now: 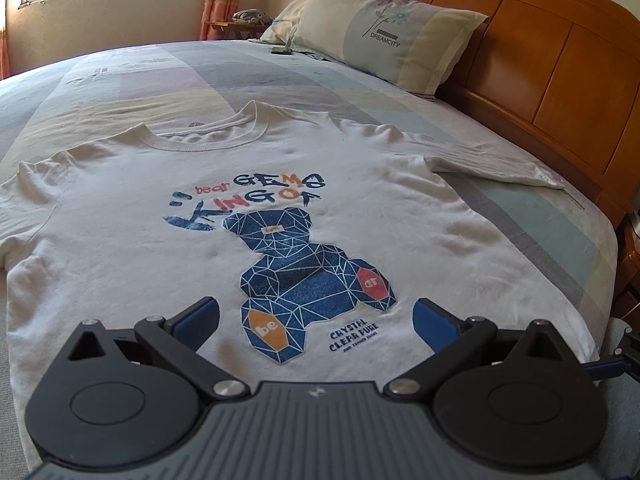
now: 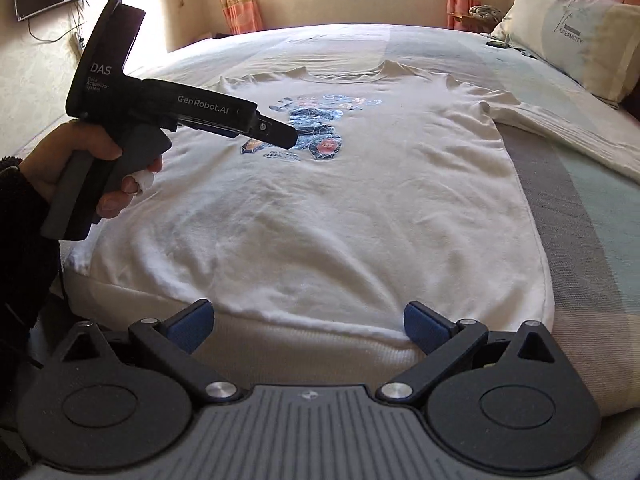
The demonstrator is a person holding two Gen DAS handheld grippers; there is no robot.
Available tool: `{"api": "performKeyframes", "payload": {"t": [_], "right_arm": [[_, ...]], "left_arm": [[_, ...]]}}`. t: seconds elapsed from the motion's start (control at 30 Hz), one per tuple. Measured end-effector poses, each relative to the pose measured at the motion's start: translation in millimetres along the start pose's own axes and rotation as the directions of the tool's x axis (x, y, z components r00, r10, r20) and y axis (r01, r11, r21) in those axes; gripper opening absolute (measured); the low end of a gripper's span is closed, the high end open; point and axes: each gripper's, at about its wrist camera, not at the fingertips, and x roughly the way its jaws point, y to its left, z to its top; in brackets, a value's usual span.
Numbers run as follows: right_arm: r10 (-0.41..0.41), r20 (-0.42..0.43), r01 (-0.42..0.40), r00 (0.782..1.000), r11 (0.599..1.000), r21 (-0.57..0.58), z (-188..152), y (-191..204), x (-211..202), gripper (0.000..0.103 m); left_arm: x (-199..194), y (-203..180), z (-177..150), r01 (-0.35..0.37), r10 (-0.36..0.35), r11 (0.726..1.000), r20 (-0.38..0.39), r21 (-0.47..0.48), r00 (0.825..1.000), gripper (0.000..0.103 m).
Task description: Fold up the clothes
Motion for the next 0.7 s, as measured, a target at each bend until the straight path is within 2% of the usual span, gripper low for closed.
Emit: {"api": "performKeyframes", "payload": {"t": [0.13, 0.2, 0.27, 0.33, 0.43, 0.57, 0.63, 0.7], "right_arm": [[-0.039, 0.064, 0.04, 0.997, 0.999, -0.018, 30.1, -7.5, 11.1, 0.103], [-0.075, 0.027, 0.075, 0.997, 0.997, -0.013, 42.5, -11.1, 28.0, 0.103], [-0.113, -0.065, 0.114, 0.991, 0.993, 0.022, 43.6, -18.3, 49.6, 0.103], [-0.124, -0.02, 0.125, 0.992, 0.992, 0.026, 34.9, -18.7, 49.8, 0.103], [-0.127, 0.013, 0.127, 0.992, 0.992, 0.025, 29.3, -18.8, 47.2, 0.103], [-0.084, -0.032, 0.084, 0.996, 0.996, 0.017, 42.2, -23.9, 44.7, 0.103], [-0.052, 0.005, 0.052, 0.999, 0.999, 0.015, 51.1, -31.6, 41.0, 0.103], [-0.088, 0.033, 0.088, 0.996, 0.996, 0.003, 65.4, -41.2, 45.5, 0.103]], "left_arm": [[0.5, 1.8, 1.9, 0.01, -0.01, 1.0, 0.005, -0.007, 1.0, 0.102], [1.7, 3.5, 2.1, 0.014, -0.014, 1.0, 0.003, -0.02, 1.0, 0.102], [5.5, 4.3, 1.6, 0.013, -0.013, 1.0, -0.013, -0.024, 1.0, 0.102], [9.2, 4.2, 1.4, 0.005, -0.005, 1.0, -0.025, -0.022, 1.0, 0.102], [12.9, 1.6, 2.8, -0.015, 0.014, 1.0, -0.023, -0.011, 1.0, 0.102], [11.5, 2.5, 7.8, 0.016, -0.015, 1.0, 0.008, -0.025, 1.0, 0.102], [11.7, 6.2, 9.7, 0.024, -0.023, 0.999, 0.019, -0.048, 1.0, 0.102], [12.7, 10.0, 10.1, 0.026, -0.024, 0.998, 0.021, -0.065, 0.999, 0.102]]}}
